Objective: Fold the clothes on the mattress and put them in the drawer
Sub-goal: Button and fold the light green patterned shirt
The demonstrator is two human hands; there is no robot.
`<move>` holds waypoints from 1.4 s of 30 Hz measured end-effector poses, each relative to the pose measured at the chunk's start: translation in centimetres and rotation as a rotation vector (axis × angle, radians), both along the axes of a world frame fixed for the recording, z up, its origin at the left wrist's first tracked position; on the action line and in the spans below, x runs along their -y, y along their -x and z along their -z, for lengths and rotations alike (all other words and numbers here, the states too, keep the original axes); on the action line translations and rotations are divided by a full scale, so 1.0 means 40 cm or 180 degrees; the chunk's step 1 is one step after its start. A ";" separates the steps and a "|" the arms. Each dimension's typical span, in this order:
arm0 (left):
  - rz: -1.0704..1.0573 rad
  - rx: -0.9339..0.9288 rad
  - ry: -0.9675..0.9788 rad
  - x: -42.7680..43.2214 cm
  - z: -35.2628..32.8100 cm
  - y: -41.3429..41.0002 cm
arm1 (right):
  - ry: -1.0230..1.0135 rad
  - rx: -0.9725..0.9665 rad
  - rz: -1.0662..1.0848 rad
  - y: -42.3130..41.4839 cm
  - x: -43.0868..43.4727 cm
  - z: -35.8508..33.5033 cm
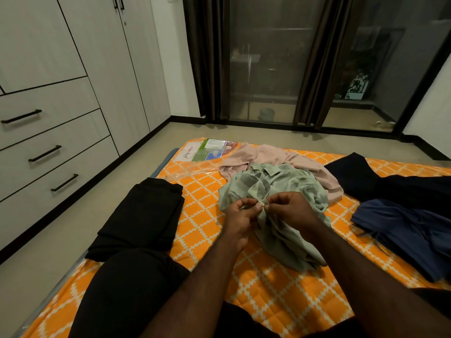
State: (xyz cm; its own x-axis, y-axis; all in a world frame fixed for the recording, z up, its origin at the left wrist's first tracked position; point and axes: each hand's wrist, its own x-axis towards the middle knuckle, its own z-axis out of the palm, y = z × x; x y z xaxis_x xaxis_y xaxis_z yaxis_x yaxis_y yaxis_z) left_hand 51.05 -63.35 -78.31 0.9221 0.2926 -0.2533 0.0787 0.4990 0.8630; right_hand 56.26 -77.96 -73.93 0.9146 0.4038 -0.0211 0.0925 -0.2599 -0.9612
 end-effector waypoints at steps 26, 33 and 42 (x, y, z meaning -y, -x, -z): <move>-0.0108 -0.0079 -0.0351 0.018 0.025 -0.007 | 0.0229 0.0764 0.0345 0.043 -0.056 0.018; 0.0547 0.0325 -0.0229 0.007 0.017 -0.001 | -0.0815 -0.0734 0.0264 0.025 -0.023 -0.033; 0.0437 0.0247 -0.0011 -0.001 0.007 0.017 | -0.0554 -0.0710 -0.0136 -0.002 -0.007 -0.015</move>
